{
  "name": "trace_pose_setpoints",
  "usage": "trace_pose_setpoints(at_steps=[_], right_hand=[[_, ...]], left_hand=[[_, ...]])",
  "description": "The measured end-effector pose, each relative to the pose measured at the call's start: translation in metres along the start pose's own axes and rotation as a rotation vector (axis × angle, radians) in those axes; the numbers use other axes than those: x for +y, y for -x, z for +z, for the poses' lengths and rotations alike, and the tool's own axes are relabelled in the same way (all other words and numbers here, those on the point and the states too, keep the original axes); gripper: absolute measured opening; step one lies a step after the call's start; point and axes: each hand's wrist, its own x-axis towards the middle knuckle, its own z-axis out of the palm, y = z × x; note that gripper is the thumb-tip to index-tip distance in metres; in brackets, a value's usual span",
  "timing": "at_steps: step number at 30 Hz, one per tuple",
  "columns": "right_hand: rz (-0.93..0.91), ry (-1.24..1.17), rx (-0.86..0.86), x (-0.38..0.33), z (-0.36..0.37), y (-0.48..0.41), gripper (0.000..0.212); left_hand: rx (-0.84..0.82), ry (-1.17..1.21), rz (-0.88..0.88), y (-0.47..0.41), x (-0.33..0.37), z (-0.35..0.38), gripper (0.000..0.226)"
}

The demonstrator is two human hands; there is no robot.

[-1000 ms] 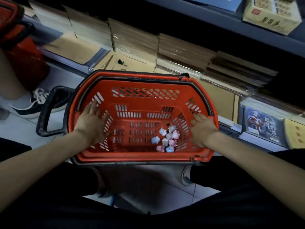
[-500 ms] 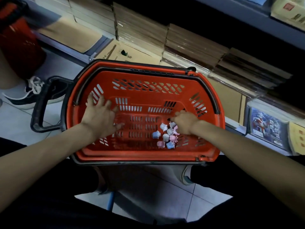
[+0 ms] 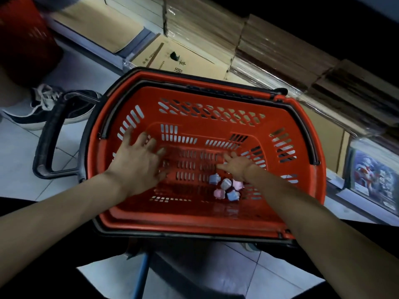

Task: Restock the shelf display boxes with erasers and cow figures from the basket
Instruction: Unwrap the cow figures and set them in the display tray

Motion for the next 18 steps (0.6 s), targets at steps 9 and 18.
trace_pose_setpoints(at_steps=[9, 18], right_hand=[[0.050, -0.159, 0.126, -0.006, -0.002, -0.010, 0.063], [0.254, -1.011, 0.397, -0.002, -0.034, 0.042, 0.049]], left_hand=[[0.023, 0.086, 0.006, 0.001, -0.001, 0.003, 0.062], [-0.159, 1.122, -0.162, -0.011, 0.006, -0.029, 0.020]])
